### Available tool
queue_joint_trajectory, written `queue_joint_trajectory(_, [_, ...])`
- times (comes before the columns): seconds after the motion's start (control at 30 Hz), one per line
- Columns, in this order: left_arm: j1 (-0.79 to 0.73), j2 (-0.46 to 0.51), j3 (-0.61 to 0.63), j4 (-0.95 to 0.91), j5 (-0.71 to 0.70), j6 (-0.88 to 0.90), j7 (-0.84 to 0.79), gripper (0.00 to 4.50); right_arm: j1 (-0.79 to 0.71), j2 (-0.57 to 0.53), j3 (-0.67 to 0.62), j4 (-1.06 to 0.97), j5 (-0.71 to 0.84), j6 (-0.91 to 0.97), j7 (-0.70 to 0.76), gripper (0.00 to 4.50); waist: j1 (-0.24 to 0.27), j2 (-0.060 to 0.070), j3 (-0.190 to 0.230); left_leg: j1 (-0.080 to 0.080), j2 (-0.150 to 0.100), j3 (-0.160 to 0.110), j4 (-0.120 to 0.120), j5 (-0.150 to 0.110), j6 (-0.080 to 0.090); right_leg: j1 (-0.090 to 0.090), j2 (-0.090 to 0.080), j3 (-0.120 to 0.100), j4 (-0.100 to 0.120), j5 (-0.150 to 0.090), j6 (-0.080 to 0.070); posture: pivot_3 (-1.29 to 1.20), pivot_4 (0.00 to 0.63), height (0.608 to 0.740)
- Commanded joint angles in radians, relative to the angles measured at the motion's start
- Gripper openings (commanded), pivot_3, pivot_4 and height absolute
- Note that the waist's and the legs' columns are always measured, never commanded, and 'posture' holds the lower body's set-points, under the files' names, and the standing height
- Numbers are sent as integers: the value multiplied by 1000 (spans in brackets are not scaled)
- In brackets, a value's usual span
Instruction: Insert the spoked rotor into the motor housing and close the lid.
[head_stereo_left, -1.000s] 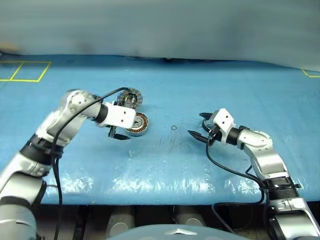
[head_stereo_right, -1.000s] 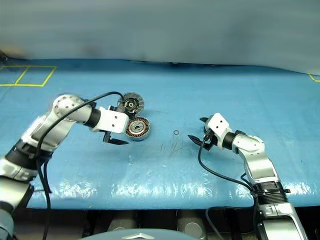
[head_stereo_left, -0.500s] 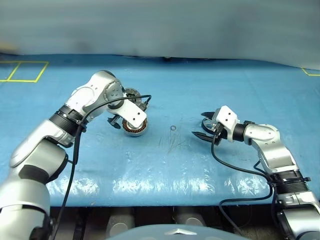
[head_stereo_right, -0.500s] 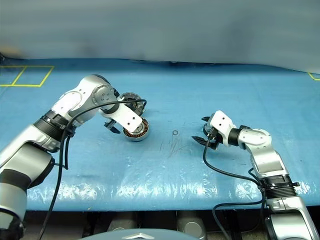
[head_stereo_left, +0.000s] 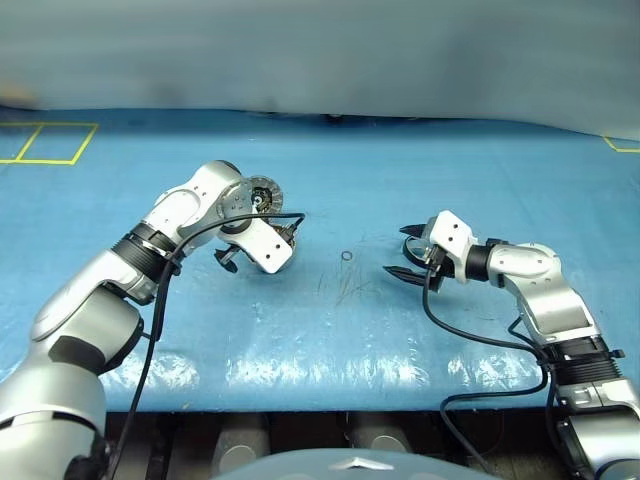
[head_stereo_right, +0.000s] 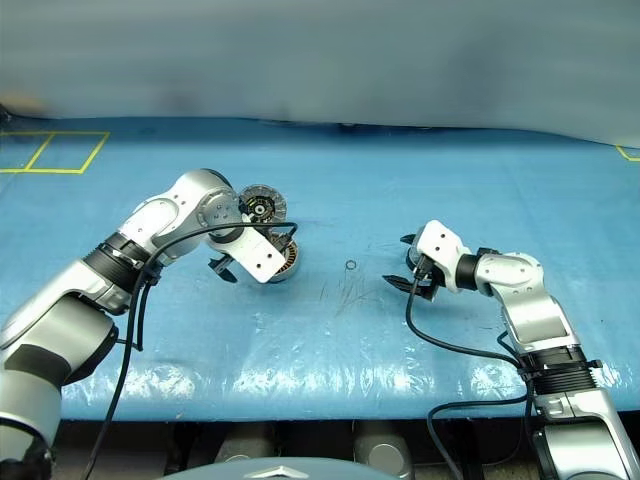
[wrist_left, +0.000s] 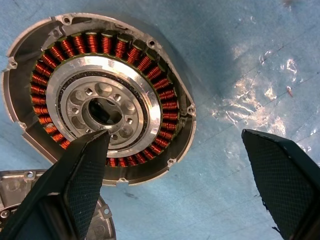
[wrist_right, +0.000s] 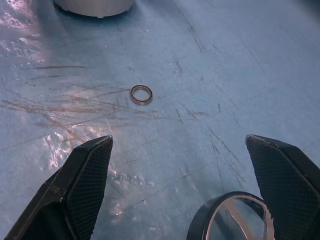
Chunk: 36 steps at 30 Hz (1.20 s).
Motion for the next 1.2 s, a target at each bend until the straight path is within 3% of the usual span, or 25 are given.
queue_joint_trajectory(0.03, [13,-5,8,21,17,-8,11,4500,-1,-10,-13,-42,10,6,1,4462,0,0,0,0,0,0,1,0,0,0,0,0,0,0,0,0,150,740])
queue_joint_trajectory(0.97, [58,-47,2,27,71,-66,35,4500,16,-3,-17,-59,12,10,-16,4462,0,0,0,1,0,0,7,-1,1,3,0,0,3,1,3,0,150,740])
queue_joint_trajectory(1.07, [59,-63,-10,79,77,-115,75,3902,19,0,-18,-66,12,12,-22,4500,1,0,0,1,0,0,7,-1,1,3,0,0,3,1,3,0,150,740])
queue_joint_trajectory(1.2, [72,-92,-4,140,104,-110,149,2655,31,4,-24,-80,16,12,-36,4500,0,1,-1,1,0,0,7,-1,2,4,0,0,3,1,3,0,150,740])
